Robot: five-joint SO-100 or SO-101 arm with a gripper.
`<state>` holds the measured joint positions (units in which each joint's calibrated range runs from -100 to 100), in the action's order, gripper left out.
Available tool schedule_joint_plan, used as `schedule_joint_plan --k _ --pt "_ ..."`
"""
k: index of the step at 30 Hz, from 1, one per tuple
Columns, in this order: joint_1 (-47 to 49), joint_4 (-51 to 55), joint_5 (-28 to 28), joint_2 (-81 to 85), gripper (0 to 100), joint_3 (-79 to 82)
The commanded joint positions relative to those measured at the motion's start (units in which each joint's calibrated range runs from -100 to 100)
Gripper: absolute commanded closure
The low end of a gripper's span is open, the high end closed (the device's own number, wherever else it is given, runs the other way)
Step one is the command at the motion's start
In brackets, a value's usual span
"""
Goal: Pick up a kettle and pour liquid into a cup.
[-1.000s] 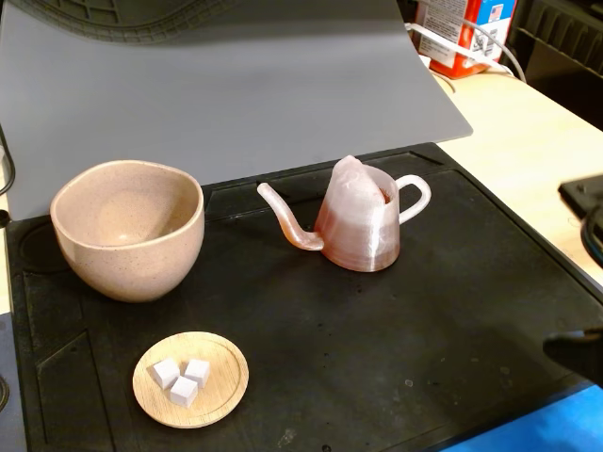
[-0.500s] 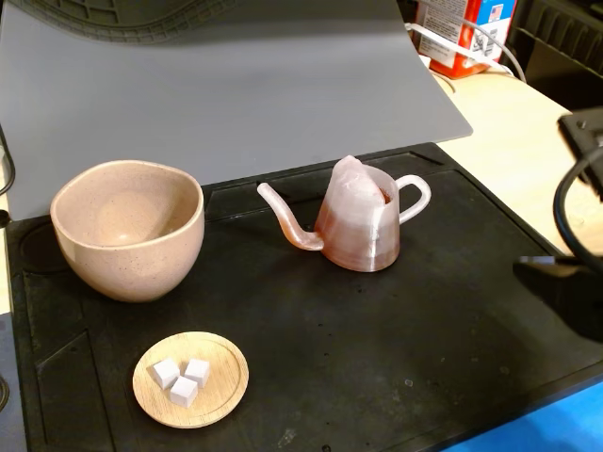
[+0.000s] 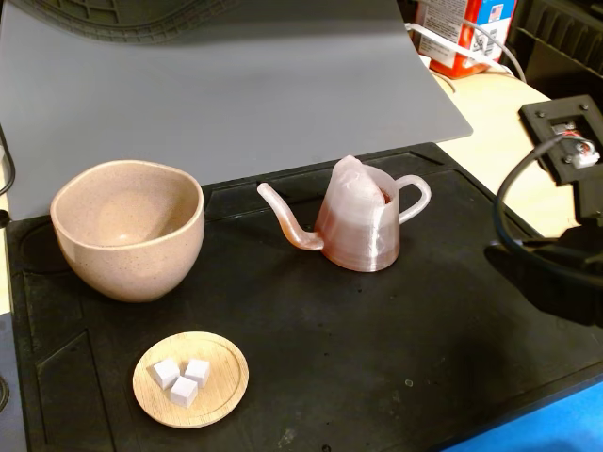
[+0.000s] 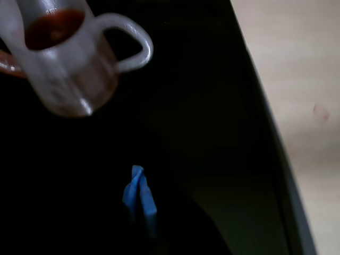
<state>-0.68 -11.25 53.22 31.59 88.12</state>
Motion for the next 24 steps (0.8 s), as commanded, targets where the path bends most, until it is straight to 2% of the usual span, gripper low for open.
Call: schedule_joint_plan --k 1,3,9,13,14,24 --pt "0.2 -7.4 -5.5 -6.2 99 -4.7" --pt "0.2 -9.8 -7.3 -7.9 99 -4.9" --pt "0.2 -12.6 -7.5 -10.6 99 -5.9" --pt "0.3 -12.7 -7.5 -13.7 88 -7.6" --pt "0.3 -12.7 -7.5 -15.0 82 -9.8" --pt "0.3 -12.8 -10.6 -25.8 79 -23.1"
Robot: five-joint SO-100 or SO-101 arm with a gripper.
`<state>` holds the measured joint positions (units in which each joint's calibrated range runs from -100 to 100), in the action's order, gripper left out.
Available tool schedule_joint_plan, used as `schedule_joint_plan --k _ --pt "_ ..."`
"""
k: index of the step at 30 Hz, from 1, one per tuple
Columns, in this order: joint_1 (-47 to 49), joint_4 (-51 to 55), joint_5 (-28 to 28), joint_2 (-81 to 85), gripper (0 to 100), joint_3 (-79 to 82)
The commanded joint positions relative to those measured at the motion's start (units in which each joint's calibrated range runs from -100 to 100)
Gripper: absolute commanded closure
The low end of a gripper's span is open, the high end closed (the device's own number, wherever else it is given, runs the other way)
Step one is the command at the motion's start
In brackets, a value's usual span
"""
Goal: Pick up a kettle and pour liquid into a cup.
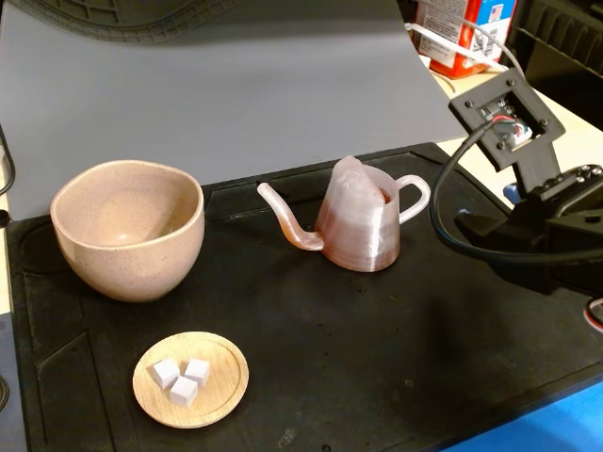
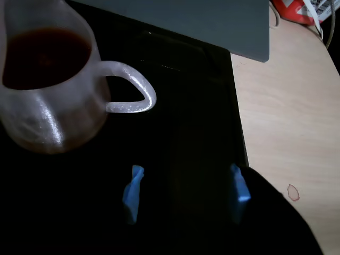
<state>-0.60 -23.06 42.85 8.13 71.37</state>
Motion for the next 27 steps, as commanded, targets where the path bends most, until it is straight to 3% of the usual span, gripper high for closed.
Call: schedule_joint_plan --k 1,27 --pt "0.2 -1.0 -0.3 -3.0 79 -7.3" --pt "2.0 -1.0 -2.3 -16.4 79 -20.9"
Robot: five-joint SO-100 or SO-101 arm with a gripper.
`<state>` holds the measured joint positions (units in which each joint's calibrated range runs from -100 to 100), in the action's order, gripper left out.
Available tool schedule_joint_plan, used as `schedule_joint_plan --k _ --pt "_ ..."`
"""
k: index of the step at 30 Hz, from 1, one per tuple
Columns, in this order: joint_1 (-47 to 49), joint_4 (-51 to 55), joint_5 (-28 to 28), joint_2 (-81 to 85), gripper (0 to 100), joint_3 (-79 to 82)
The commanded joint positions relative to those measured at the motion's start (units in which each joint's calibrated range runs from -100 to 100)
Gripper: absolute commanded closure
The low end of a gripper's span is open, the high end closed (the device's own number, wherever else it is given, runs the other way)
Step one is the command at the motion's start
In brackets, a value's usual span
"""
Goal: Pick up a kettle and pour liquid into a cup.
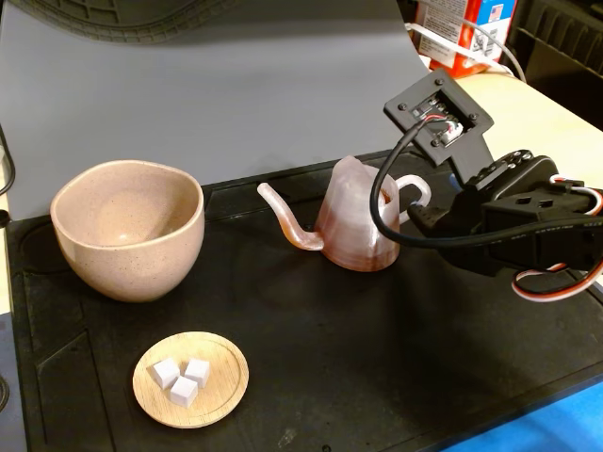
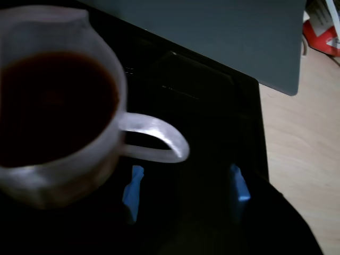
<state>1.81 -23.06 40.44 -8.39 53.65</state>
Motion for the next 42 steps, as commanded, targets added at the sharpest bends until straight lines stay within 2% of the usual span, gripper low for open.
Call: schedule_joint_plan --k 1,42 --pt "-0.4 -1.0 0.2 0.1 79 -3.7" --pt "-1.7 -0.9 -0.1 -8.8 80 -14.8"
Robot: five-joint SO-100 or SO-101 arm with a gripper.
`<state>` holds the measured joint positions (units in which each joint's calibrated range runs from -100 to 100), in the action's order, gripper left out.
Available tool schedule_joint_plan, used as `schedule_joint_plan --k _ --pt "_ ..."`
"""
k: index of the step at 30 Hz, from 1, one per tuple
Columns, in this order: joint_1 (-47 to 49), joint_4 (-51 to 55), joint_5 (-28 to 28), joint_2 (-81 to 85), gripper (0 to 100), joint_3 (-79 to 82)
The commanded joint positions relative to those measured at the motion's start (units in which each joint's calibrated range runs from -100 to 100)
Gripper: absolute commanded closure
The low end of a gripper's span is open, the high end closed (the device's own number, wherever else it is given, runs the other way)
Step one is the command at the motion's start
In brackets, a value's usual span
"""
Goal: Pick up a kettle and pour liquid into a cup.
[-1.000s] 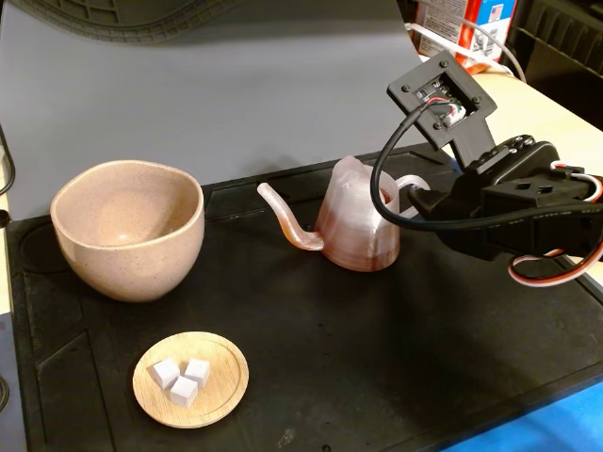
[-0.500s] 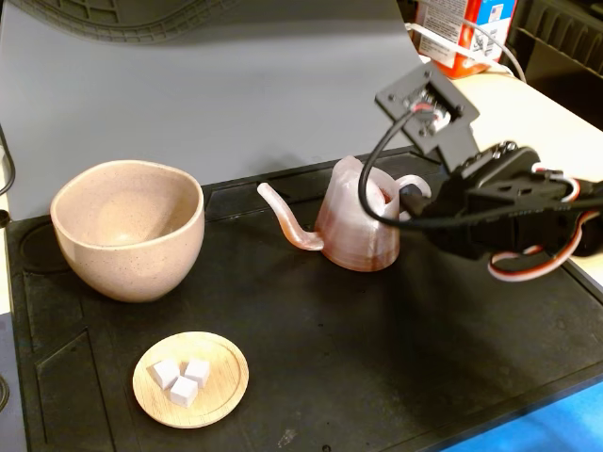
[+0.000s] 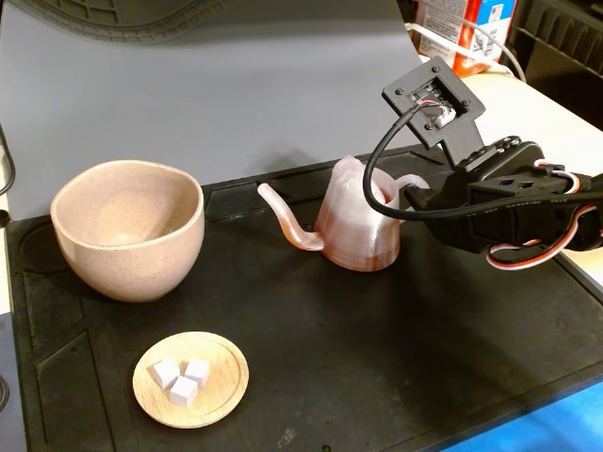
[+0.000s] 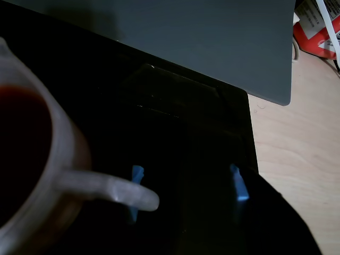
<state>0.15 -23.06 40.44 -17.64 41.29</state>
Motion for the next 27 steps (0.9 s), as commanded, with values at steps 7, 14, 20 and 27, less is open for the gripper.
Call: schedule_joint_plan --k 7,14,20,27 --pt "-0.2 -0.9 -0.1 0.7 89 -2.3" --pt "-0.3 -1.0 -0.1 0.6 99 -2.0" --pt "-0.3 -1.0 -0.1 0.6 99 -2.0" --pt "-0.4 -1.0 0.2 1.0 99 -2.0"
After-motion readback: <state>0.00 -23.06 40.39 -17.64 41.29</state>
